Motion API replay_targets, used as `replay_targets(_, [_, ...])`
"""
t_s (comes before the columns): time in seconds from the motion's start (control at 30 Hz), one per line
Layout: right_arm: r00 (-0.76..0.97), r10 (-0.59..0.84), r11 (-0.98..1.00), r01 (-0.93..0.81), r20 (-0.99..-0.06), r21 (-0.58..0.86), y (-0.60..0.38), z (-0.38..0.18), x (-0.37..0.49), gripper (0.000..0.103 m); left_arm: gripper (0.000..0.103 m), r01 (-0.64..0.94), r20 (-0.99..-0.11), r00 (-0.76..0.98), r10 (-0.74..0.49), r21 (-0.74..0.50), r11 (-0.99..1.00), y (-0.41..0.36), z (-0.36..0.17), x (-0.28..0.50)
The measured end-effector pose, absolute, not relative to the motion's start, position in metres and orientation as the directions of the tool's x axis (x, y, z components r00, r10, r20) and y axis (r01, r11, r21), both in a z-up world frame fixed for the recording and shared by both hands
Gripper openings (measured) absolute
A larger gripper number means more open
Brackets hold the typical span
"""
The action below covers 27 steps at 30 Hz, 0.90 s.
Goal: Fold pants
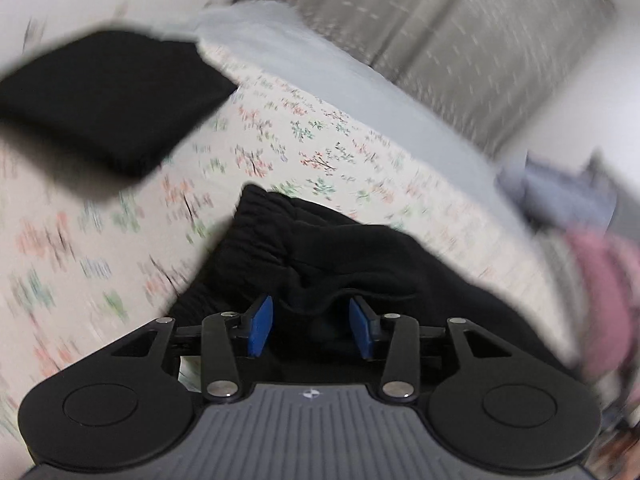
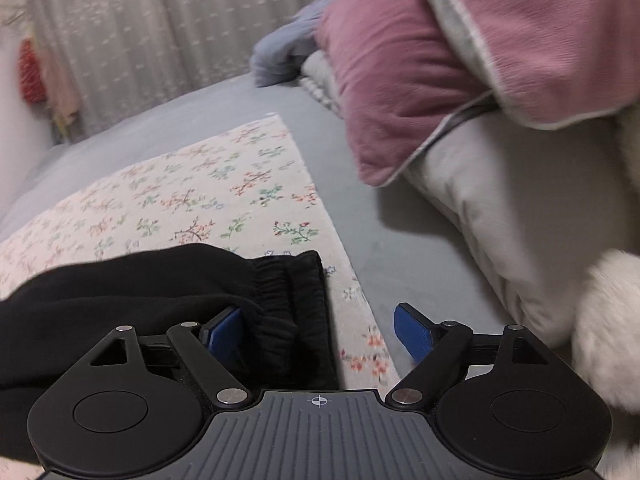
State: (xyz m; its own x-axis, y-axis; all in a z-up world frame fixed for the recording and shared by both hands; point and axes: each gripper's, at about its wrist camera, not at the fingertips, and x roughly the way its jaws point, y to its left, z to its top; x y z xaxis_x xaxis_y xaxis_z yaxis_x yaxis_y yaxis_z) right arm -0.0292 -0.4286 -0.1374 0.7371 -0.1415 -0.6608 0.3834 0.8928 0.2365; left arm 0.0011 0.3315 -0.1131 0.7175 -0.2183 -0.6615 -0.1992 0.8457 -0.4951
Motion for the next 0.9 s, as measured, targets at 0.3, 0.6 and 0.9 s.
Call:
replay_targets(0.3, [0.77,-0.029,0.618,0.515,-0.637,0.594,-0.41,-0.125,-0.043,0.084,0.078,-0.421,-0.654,0.719,-0.236,-0.679,0.601,0.324,-0.118,0.013])
replay_targets(0.6, [0.727,0.083,0.283,0.639,-0.682,0.716,-0.41,-0.178,0.016,0.084,0.078,-0.547,-0.701,0.698,-0.147,-0.654,0.522,0.318,-0.145,0.032])
replay_targets(0.9, [0.743,0.011,0.306,0.635,-0.669,0.71,-0.414,-0.188,0.011,0.026,0.078,-0.557,-0.655,0.746,-0.124,-0.715,0.423,0.314,-0.139,0.035])
